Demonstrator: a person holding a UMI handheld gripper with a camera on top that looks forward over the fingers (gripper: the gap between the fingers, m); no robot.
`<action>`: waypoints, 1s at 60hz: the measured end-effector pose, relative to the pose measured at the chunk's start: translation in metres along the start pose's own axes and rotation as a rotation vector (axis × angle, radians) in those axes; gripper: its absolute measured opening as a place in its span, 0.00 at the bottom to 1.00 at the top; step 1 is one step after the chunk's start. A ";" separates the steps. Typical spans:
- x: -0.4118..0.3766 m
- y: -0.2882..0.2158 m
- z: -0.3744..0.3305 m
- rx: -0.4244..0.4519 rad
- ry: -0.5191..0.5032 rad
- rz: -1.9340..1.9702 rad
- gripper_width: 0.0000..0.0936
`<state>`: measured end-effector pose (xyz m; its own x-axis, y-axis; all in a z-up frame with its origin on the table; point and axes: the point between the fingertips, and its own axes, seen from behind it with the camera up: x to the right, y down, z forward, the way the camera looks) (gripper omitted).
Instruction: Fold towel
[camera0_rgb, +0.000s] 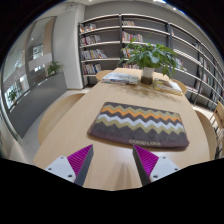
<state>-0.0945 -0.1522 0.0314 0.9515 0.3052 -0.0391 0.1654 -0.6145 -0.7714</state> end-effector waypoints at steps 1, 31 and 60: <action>-0.005 -0.004 0.007 -0.002 -0.002 0.003 0.85; -0.026 -0.074 0.147 -0.080 0.184 0.009 0.37; 0.067 -0.137 0.068 0.009 0.225 0.053 0.06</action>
<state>-0.0707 0.0022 0.0916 0.9929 0.1019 0.0619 0.1120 -0.6187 -0.7776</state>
